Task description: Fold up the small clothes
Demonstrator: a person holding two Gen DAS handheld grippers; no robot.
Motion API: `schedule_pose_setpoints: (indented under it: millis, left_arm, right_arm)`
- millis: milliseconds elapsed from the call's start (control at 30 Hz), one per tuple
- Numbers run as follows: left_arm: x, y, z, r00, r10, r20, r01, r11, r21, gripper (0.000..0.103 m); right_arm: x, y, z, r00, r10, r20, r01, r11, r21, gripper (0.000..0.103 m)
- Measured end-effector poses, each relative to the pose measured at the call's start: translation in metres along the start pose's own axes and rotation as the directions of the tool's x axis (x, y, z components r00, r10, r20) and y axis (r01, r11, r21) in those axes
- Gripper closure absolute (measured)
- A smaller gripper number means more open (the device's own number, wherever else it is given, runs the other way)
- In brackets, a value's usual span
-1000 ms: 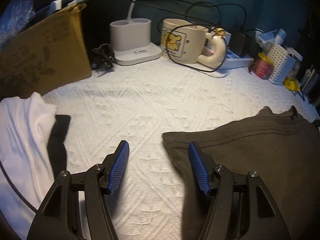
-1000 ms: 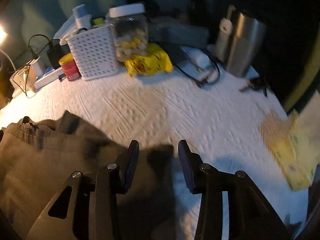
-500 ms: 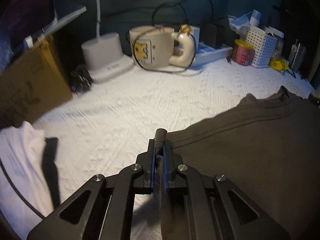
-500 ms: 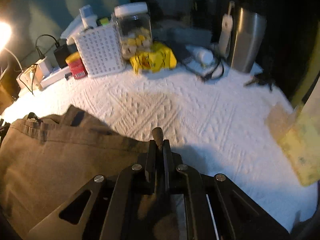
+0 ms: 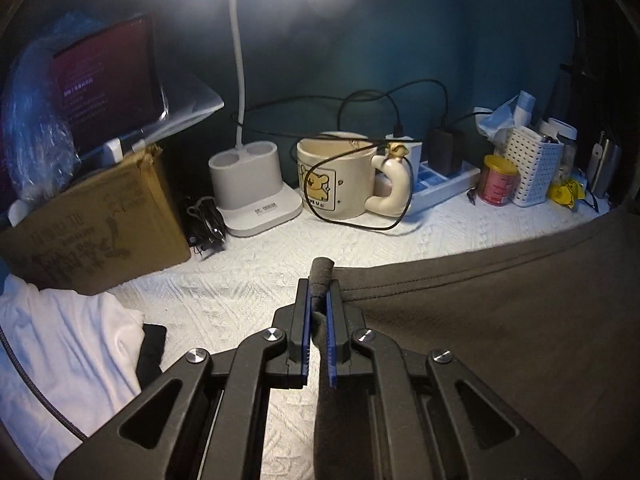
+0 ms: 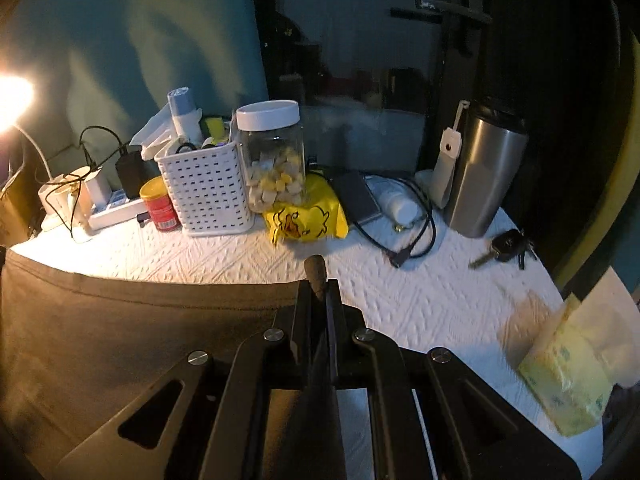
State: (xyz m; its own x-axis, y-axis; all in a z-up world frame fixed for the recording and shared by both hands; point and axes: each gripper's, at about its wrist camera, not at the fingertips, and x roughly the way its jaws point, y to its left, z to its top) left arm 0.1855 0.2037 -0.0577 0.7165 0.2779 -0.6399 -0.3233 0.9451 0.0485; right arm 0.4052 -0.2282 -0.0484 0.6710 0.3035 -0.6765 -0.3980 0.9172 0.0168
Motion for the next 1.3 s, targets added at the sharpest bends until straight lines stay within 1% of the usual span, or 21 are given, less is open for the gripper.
schedule_pose_setpoints:
  millis: [133,300,333,367,400,500,533,567,633,700,733,767,800,933,1000,1033,1067,1133,1167,1233,1300]
  left_arm:
    - [0.025,-0.003,-0.007,0.998,0.001,-0.062,-0.001,1.000,0.008,0.097]
    - [0.042,-0.007,-0.016,0.992,0.009,-0.124,-0.005,1.000,0.027,0.097]
    - [0.047,-0.007,-0.019,0.989,0.008,-0.147,-0.004,0.999,0.033,0.097]
    - [0.052,-0.008,-0.022,0.985,0.014,-0.171,-0.007,0.999,0.046,0.094]
    - [0.057,-0.009,-0.025,0.981,0.033,-0.189,-0.021,0.998,0.063,0.093]
    - [0.055,-0.012,-0.023,0.981,0.067,-0.182,-0.051,0.994,0.093,0.092]
    - [0.055,-0.013,-0.023,0.980,0.075,-0.185,-0.057,0.993,0.099,0.090]
    - [0.053,-0.013,-0.023,0.979,0.088,-0.186,-0.070,0.992,0.101,0.085]
    - [0.050,-0.014,-0.022,0.976,0.112,-0.187,-0.094,0.990,0.104,0.077]
    - [0.044,-0.011,-0.023,0.978,0.115,-0.176,-0.100,0.991,0.092,0.067]
    - [0.040,-0.011,-0.023,0.979,0.119,-0.166,-0.105,0.991,0.087,0.057]
    - [0.034,-0.011,-0.024,0.981,0.121,-0.150,-0.109,0.991,0.083,0.050]
    - [0.030,-0.012,-0.024,0.983,0.119,-0.141,-0.108,0.991,0.081,0.048]
    - [0.010,-0.022,-0.023,0.991,0.073,-0.114,-0.065,0.995,0.073,0.047]
    - [0.001,-0.027,-0.021,0.994,0.047,-0.097,-0.041,0.997,0.064,0.047]
    - [-0.004,-0.029,-0.020,0.995,0.038,-0.089,-0.032,0.998,0.062,0.046]
    - [-0.011,-0.034,-0.019,0.997,0.021,-0.076,-0.017,0.998,0.059,0.046]
    - [-0.017,-0.037,-0.017,0.998,-0.010,-0.056,0.013,0.999,0.052,0.045]
    - [-0.022,-0.040,-0.018,0.998,-0.038,-0.048,0.040,0.998,0.046,0.042]
    - [-0.025,-0.046,-0.018,0.997,-0.049,-0.052,0.051,0.998,0.040,0.041]
    - [-0.032,-0.056,-0.022,0.996,-0.076,-0.053,0.078,0.996,0.039,0.041]
  right_arm:
    - [0.023,-0.001,-0.001,0.999,0.007,-0.048,-0.007,1.000,0.009,0.096]
    - [0.041,-0.001,-0.012,0.996,0.005,-0.084,-0.003,1.000,0.022,0.096]
    - [0.045,-0.002,-0.014,0.995,0.005,-0.095,-0.003,1.000,0.024,0.096]
    - [0.051,-0.002,-0.017,0.994,0.005,-0.110,-0.003,1.000,0.024,0.096]
    - [0.054,-0.001,-0.018,0.993,0.004,-0.120,-0.001,1.000,0.023,0.096]
    - [0.065,0.001,-0.023,0.987,-0.028,-0.157,0.030,1.000,0.007,0.096]
    - [0.066,0.003,-0.024,0.985,-0.052,-0.165,0.053,0.999,-0.002,0.096]
    - [0.066,0.003,-0.024,0.984,-0.057,-0.169,0.058,0.998,-0.002,0.096]
    - [0.065,0.004,-0.024,0.982,-0.065,-0.177,0.066,0.998,0.000,0.095]
    - [0.061,0.005,-0.023,0.981,-0.077,-0.178,0.078,0.997,-0.002,0.093]
    - [0.058,0.006,-0.022,0.980,-0.090,-0.179,0.091,0.996,-0.004,0.092]
    - [0.056,0.005,-0.022,0.979,-0.095,-0.178,0.096,0.995,-0.006,0.089]
    - [0.052,0.006,-0.022,0.979,-0.101,-0.176,0.102,0.995,-0.005,0.089]
    - [0.039,0.007,-0.023,0.981,-0.092,-0.168,0.095,0.995,0.011,0.088]
    - [0.031,0.009,-0.025,0.983,-0.087,-0.162,0.091,0.996,0.015,0.078]
    - [0.026,0.010,-0.026,0.984,-0.084,-0.157,0.088,0.996,0.018,0.066]
    - [0.022,0.010,-0.027,0.985,-0.078,-0.152,0.083,0.996,0.023,0.059]
    - [0.012,0.010,-0.029,0.988,-0.063,-0.144,0.068,0.997,0.033,0.059]
    - [0.008,0.011,-0.031,0.988,-0.060,-0.142,0.065,0.997,0.035,0.059]
    - [-0.001,0.013,-0.034,0.989,-0.059,-0.135,0.064,0.997,0.033,0.059]
    - [-0.009,0.014,-0.038,0.990,-0.055,-0.132,0.060,0.998,0.033,0.059]
